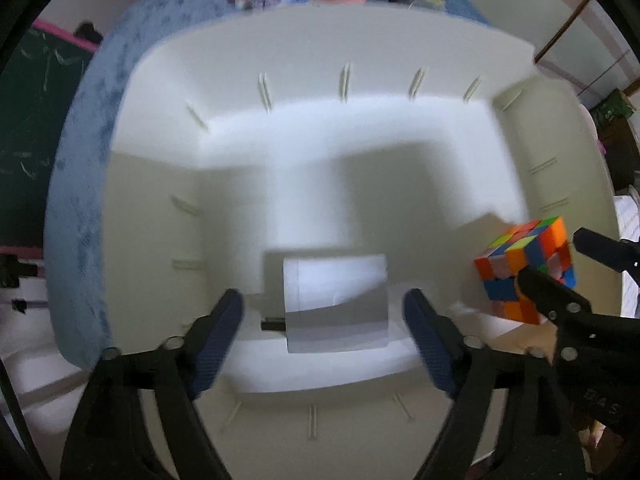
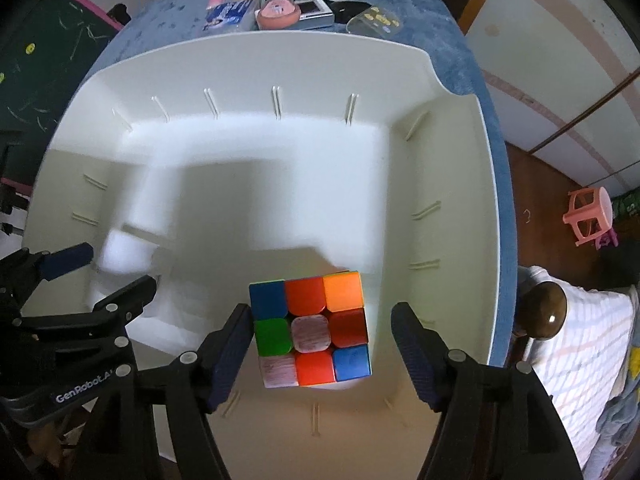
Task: Organize rigid objects
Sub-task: 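Lower both objects into the tray and open both tools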
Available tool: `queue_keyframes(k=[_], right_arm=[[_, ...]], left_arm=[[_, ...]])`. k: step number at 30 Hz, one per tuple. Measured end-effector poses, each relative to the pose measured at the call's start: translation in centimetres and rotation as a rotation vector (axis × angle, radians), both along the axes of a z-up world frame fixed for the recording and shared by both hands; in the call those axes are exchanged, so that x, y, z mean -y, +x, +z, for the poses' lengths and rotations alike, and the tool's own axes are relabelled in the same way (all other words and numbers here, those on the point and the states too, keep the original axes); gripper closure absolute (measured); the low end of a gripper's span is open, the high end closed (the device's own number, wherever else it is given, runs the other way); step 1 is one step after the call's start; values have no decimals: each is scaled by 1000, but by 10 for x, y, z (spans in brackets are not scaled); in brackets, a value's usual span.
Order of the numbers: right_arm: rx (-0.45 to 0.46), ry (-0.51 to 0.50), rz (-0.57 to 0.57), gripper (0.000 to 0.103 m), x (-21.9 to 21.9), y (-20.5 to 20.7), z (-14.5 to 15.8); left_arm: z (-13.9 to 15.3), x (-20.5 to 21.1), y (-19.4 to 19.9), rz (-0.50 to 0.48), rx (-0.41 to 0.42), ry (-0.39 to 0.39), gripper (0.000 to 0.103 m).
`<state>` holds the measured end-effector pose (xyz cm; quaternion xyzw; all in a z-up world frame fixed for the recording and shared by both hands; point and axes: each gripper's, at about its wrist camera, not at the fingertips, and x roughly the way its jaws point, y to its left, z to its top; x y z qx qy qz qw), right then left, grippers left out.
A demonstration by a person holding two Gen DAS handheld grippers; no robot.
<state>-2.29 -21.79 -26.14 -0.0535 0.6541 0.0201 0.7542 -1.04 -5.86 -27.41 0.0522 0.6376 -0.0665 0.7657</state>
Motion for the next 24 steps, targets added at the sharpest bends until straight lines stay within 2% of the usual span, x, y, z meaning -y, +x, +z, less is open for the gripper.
queue_keyframes(k=[3, 13, 24], right_arm=[[17, 9, -8, 31, 3, -1, 5], [121, 37, -26, 31, 12, 3, 39], [203, 88, -42, 31, 24, 8, 77]], left_arm=[[14, 1, 2, -14, 60, 25, 10], [48, -11, 6, 23, 139, 38, 10], [95, -24, 18, 100, 195, -20, 10]])
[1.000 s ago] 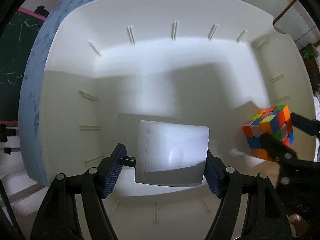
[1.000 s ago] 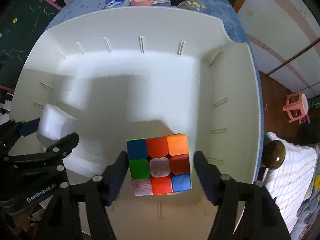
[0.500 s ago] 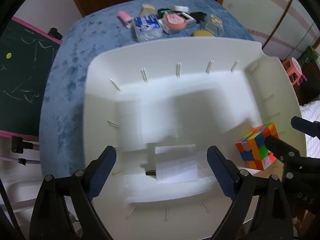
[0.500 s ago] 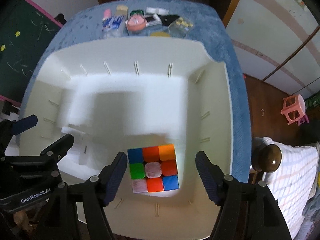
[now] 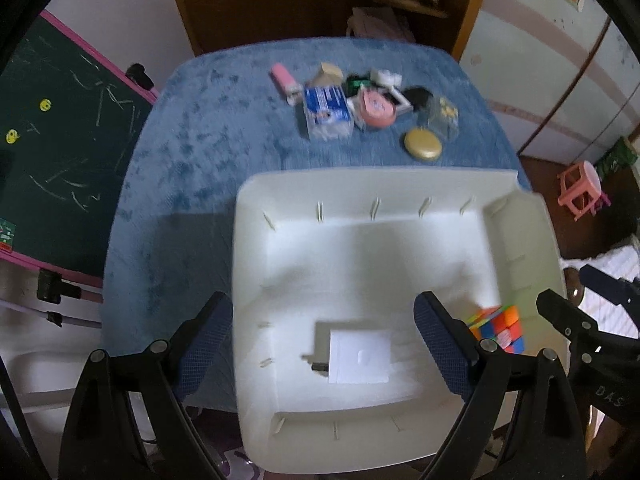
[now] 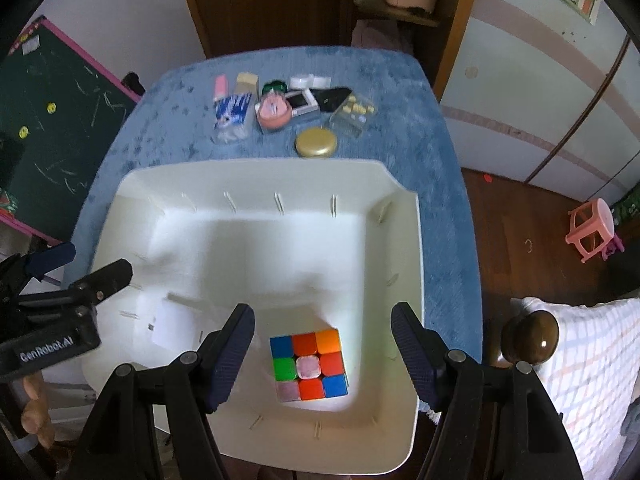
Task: Organize rigid objects
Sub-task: 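Lower both objects into the tray and open both tools, then move the left tool to the blue floss box while the right tool reaches the clear sticker box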
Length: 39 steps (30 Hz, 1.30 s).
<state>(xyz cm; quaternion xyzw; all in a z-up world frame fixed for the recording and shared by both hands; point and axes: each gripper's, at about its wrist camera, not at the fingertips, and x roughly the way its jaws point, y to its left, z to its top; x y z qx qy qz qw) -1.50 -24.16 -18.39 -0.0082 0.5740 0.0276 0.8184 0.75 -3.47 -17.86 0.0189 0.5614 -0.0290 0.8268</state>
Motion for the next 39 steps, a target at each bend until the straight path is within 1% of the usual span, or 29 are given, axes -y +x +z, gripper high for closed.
queue_keyframes(k=[8, 13, 20, 28, 31, 34, 37, 39], right_arm=[[49, 66, -16, 31, 17, 13, 39], [94, 63, -2, 31, 25, 28, 67], [141, 67, 1, 31, 41, 66, 111], [205, 84, -45, 31, 62, 111, 162], [227, 96, -60, 31, 66, 129, 180], [248, 106, -77, 31, 71, 148, 195], [246, 126, -92, 31, 73, 171, 201], [220, 139, -106, 31, 74, 193, 196]], left_arm=[[49, 2, 13, 23, 56, -8, 10], [81, -1, 31, 44, 100, 3, 10], [122, -7, 68, 65, 145, -12, 10], [159, -1, 106, 28, 215, -6, 10], [167, 1, 121, 12, 225, -12, 10], [171, 5, 140, -2, 236, -2, 10], [160, 9, 163, -16, 210, 8, 10], [147, 10, 179, -12, 178, 10, 10]])
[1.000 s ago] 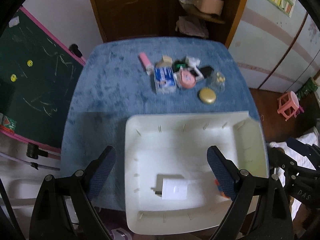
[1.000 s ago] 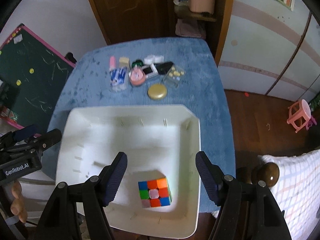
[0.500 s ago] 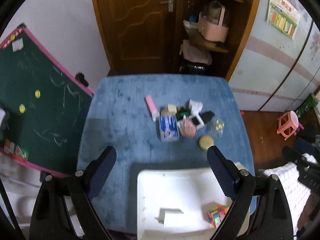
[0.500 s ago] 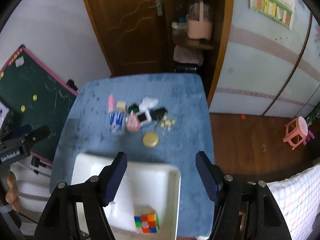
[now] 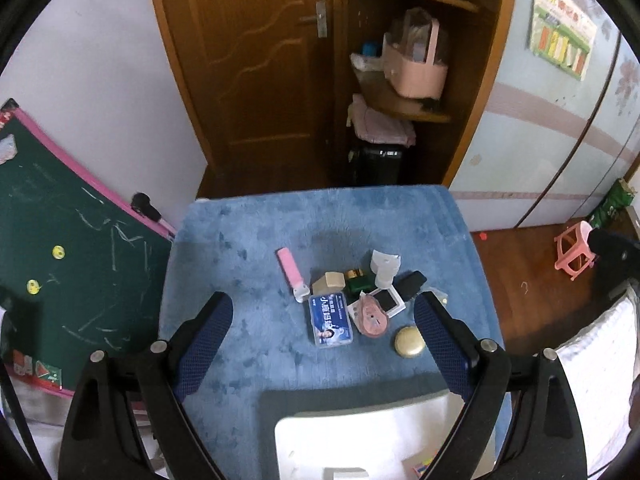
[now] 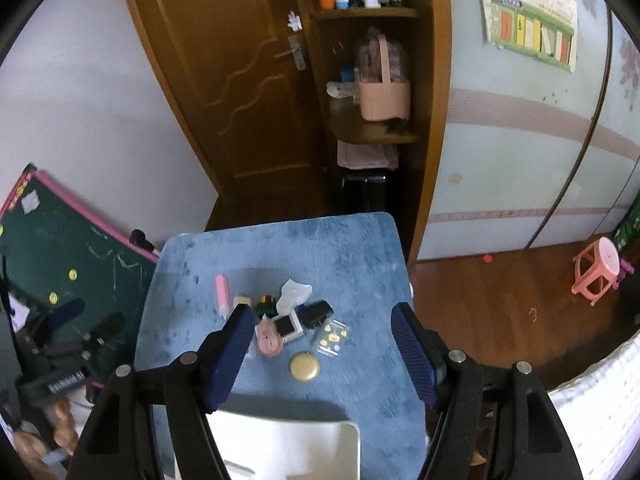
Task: Organize rigid objects
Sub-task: 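Move the left tool to the blue floss box while the right tool reaches the clear sticker box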
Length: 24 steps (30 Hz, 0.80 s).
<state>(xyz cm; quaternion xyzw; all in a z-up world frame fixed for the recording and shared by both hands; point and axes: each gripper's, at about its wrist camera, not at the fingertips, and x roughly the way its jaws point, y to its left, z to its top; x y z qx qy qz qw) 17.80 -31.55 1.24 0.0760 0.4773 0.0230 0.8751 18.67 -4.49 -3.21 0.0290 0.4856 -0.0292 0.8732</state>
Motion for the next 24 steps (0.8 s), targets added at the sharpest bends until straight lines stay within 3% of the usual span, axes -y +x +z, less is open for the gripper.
queue_keyframes(k=[4, 13, 18, 24], right_arm=[[-83, 30, -20, 31, 1, 38, -31], [-360, 119, -64, 31, -8, 88, -170], [-496, 137, -104, 31, -12, 95, -242], [-566, 182, -144, 32, -10, 102, -284]], left_arm=[[-47, -3, 33, 29, -100, 7, 10], [-175, -7, 75, 83, -316, 14, 10], [-218, -9, 86, 107, -400, -10, 10], [-246, -16, 91, 141, -455, -42, 10]])
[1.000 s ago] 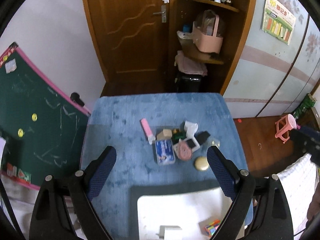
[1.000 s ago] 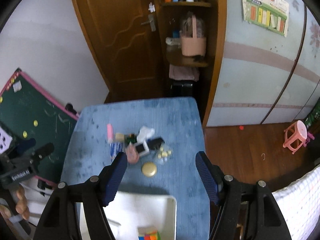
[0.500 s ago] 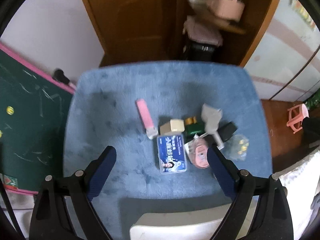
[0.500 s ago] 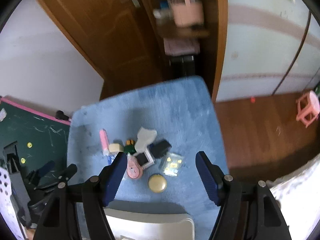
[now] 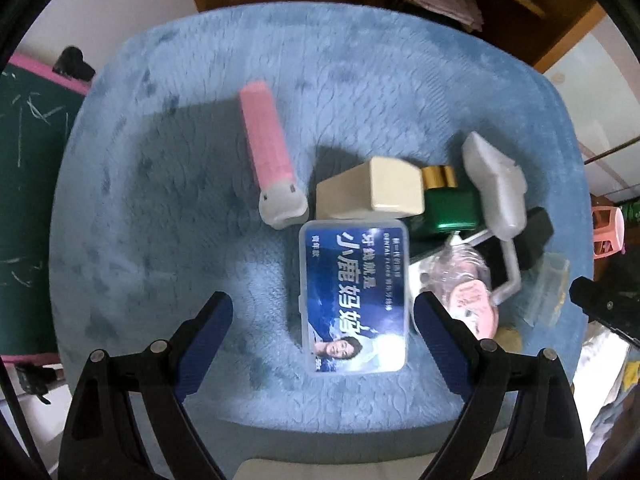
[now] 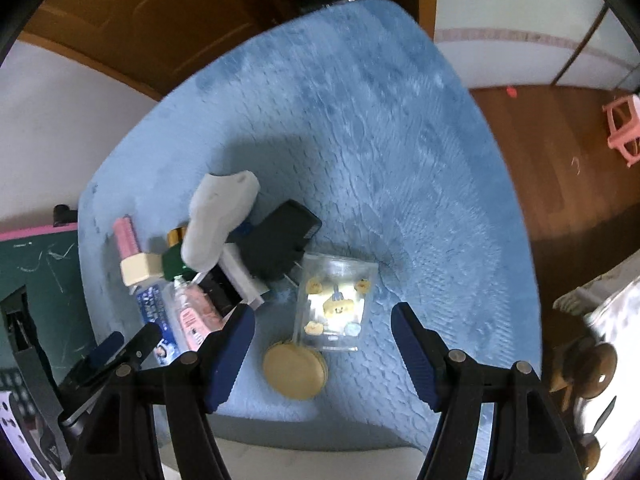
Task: Organize rigid objects
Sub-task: 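Move the left tool to the blue floss box while the right tool reaches the clear sticker box, then grasp the blue floss box with the left tool while the right tool grasps the clear sticker box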
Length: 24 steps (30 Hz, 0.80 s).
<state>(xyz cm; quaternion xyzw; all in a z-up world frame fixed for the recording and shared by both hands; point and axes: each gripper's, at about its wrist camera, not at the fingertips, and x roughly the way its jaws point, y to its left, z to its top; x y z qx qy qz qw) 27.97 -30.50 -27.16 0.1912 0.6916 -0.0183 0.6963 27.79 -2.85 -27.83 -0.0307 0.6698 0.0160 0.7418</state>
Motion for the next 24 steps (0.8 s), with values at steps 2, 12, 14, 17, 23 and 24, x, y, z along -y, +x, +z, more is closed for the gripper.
queue_keyframes(k=[2, 12, 14, 17, 23, 24], right_arm=[[-13, 9, -5, 34, -1, 1, -8], [-47, 6, -5, 37, -10, 6, -29], [-49, -6, -1, 37, -14, 8, -33], [-73, -29, 7, 37, -18, 11, -39], [-134, 5, -32, 37, -18, 7, -64], [-129, 4, -33, 37, -20, 8, -64]], left_arm=[[-5, -2, 0, 8, -8, -7, 10], [-27, 1, -8, 47, -63, -35, 9], [-28, -3, -9, 59, -58, -43, 9], [-31, -7, -11, 65, -60, -59, 9], [-31, -14, -11, 66, -48, -55, 9], [-31, -18, -12, 71, -49, -62, 9]])
